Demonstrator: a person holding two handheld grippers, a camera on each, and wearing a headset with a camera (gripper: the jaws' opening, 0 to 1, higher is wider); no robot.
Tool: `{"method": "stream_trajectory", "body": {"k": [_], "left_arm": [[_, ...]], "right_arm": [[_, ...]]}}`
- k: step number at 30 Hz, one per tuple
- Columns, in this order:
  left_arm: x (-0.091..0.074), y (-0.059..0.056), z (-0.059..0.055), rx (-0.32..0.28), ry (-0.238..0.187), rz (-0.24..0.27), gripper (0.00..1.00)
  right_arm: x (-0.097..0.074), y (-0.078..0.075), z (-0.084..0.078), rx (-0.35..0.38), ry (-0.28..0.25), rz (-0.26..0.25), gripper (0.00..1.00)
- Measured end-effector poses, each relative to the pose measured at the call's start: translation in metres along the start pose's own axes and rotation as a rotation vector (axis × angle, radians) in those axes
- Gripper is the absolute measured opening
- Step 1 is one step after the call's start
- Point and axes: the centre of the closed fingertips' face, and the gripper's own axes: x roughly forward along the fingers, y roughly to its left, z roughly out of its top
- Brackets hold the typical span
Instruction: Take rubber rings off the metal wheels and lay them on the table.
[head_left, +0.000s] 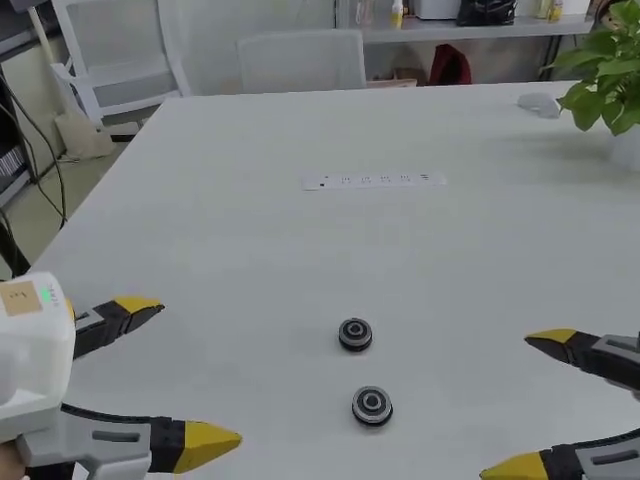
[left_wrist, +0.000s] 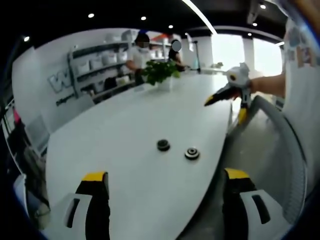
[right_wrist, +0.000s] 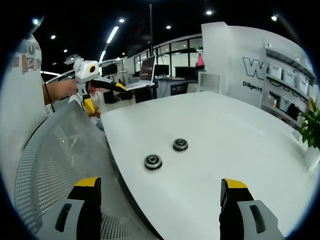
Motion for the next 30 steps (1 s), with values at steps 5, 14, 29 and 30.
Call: {"method": "stream_trajectory", "body": {"k": [5,14,29,30], "left_arm": [[0.002,0.003,0.001,0.005,0.0,0.004,0.95],[0.008,0.004,0.004,0.007,-0.012,-0.012,0.94],[0.022,0.009,0.001,0.029,-0.001,-0.036,0.91],[0.023,0.009,0.001,0.029,-0.001,-0.038,0.91]], "right_arm": [[0.002,-0.004,0.003,0.002,-0.015,-0.001,0.99],[0.008,-0.007,0.009,-0.007,-0.034,0.003,0.99],[0.024,-0.01,0.008,-0.021,-0.026,0.034,0.95],[0.025,-0.01,0.008,-0.02,-0.026,0.035,0.95]]}}
